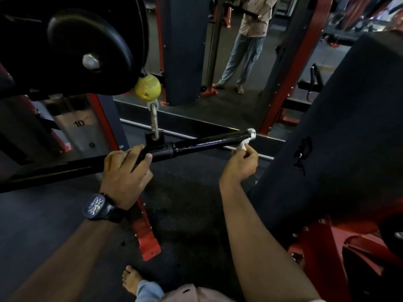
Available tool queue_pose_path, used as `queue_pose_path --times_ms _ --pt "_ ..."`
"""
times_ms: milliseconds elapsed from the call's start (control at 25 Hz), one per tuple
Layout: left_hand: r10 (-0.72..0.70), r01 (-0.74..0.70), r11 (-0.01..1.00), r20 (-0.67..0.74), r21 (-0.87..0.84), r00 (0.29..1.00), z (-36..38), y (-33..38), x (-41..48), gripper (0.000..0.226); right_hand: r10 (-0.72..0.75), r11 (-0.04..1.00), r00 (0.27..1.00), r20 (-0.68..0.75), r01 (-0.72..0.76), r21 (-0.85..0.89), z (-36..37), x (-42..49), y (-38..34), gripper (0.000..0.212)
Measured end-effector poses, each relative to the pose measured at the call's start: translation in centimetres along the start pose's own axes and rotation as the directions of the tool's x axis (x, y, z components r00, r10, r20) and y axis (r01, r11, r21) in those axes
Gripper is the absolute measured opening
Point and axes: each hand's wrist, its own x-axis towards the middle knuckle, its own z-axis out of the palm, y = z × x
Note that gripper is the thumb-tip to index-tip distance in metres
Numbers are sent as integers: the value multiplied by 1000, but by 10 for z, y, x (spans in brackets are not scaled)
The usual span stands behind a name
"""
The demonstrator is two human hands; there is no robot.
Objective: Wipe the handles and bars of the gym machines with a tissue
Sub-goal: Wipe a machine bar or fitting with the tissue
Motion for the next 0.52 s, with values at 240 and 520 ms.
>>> queue_pose_path --times_ms 240,520 --pt "-1 2 1000 12 -16 1000 5 -1 -2 22 134 955 948 288 -201 216 27 -20 -20 8" --pt "-30 30 999 12 17 999 12 0 4 24 118 974 877 466 -193 117 24 -31 -13 2"
